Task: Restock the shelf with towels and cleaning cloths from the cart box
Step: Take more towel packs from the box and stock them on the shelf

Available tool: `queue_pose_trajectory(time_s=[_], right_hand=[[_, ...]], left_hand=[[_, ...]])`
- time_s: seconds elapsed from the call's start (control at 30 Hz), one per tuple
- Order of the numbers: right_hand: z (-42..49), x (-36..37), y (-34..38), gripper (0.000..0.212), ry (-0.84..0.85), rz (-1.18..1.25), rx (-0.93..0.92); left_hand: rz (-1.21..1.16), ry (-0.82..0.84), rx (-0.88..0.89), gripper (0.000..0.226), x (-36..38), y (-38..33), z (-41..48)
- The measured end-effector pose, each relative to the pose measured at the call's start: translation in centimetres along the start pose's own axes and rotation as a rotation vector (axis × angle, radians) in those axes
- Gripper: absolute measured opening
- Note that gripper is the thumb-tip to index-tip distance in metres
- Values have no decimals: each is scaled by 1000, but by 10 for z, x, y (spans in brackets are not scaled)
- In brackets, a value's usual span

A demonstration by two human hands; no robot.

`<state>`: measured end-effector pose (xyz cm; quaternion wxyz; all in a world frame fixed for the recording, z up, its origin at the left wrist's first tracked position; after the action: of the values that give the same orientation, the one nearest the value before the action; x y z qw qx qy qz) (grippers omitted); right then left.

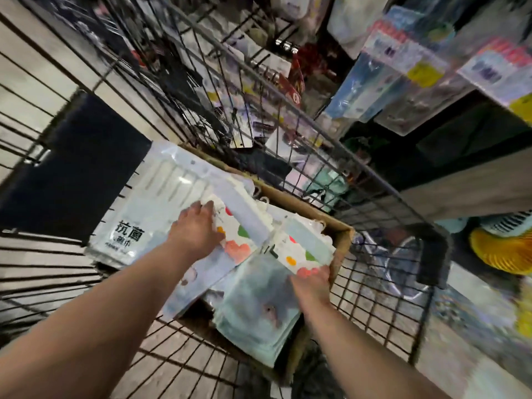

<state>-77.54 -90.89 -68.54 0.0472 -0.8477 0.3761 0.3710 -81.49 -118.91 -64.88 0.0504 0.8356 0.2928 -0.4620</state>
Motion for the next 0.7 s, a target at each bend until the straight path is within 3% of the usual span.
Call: queue_pose_trajectory(time_s=[0.23,0.43,0.57,0.7], right_hand=[[-3,-8,-23,55,-151,274,264],[-6,-2,-21,58,-103,477,220],[-14,3,-14,62,26,607,111],[-20,-1,-6,57,31,584,17]], left_hand=[[-18,-70,-100,57,-4,18,7],[-55,-60,-166,54,-5,29,0],[-196,0,-252,45,-8,35,-6],[-429,57,-227,37,-4,28,-19]])
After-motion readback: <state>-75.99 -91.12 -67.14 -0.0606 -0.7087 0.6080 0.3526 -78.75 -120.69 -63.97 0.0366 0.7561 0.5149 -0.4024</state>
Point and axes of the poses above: each hand's wrist, its own z-axis towards the middle knuckle, its own x-axis out of the palm, y = z × x, the point moved 10 cm from there along z, towards the middle knuckle, and after that the axes turned 8 degrees about -y, right-handed, at the moved point
